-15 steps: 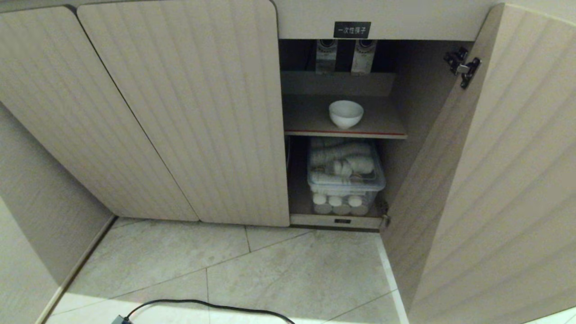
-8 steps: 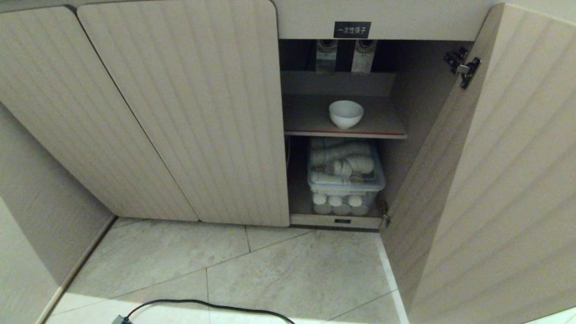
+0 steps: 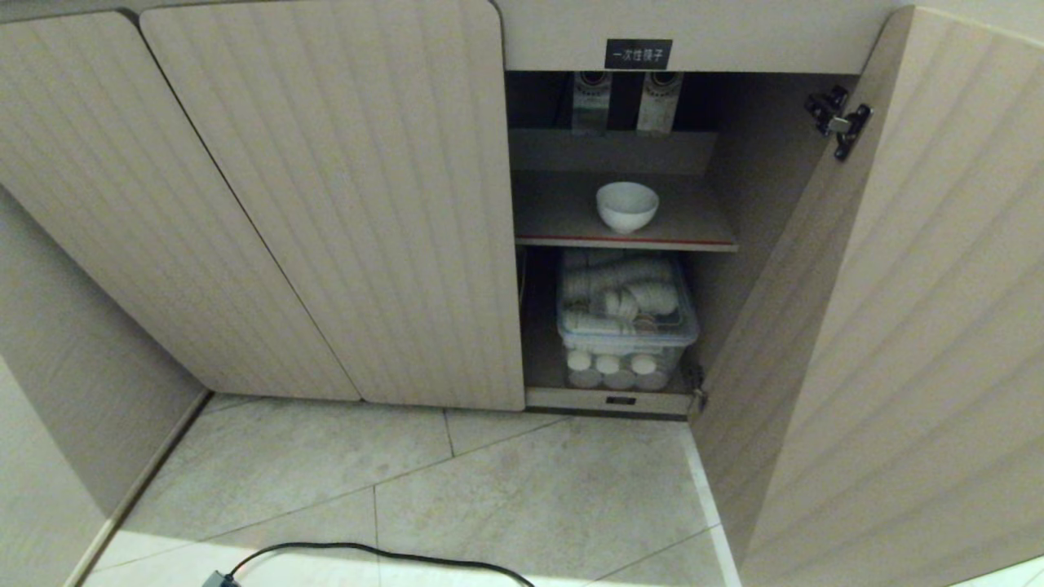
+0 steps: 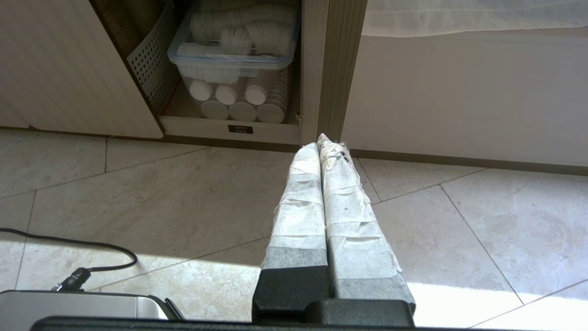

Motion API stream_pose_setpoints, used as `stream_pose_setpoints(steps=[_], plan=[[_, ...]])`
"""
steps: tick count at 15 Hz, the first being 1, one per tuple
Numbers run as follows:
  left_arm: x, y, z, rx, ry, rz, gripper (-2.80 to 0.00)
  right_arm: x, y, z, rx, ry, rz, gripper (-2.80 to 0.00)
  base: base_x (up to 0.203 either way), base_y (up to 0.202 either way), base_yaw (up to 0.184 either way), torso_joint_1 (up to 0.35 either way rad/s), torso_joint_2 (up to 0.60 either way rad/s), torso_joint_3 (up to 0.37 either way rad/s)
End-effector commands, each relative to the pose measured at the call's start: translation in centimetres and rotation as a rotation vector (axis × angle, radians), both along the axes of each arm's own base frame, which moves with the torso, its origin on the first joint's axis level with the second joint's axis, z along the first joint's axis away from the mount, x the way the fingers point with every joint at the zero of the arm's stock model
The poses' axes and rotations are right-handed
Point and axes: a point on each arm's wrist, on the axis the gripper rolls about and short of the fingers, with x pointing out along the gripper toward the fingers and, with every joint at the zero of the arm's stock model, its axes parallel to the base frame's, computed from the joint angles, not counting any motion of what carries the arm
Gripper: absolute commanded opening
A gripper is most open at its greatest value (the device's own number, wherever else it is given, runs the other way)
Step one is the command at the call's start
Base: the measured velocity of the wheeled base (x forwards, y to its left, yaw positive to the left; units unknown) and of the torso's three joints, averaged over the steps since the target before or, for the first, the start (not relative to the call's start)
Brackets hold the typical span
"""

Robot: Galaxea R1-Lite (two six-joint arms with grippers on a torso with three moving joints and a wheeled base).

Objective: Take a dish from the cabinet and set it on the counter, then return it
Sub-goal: Take the bowl from the cabinet

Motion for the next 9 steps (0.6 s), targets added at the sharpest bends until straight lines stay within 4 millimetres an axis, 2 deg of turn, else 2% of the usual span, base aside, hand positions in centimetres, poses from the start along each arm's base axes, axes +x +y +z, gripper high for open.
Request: stream_pose_setpoints(steps=[1, 7, 9], plan=[[0.00, 0.00, -0.02, -0.001, 0.000, 0.001, -2.80, 0.01, 0.00, 0.00, -0.001, 0.001, 0.000, -2.80, 0.000, 0.000, 0.000, 0.000, 0.00, 0.000], [0.00, 0.00, -0.02, -0.001, 0.000, 0.001, -2.80, 0.01, 0.00, 0.00, 0.000, 0.001, 0.000, -2.80, 0.000, 0.000, 0.000, 0.000, 0.00, 0.000], [-0.01, 0.00, 0.02, -0.001, -0.001, 0.001, -2.80, 0.01, 0.00, 0.00, -0.001, 0.001, 0.002, -2.80, 0.000, 0.128, -0.006, 0.002, 0.00, -0.002]])
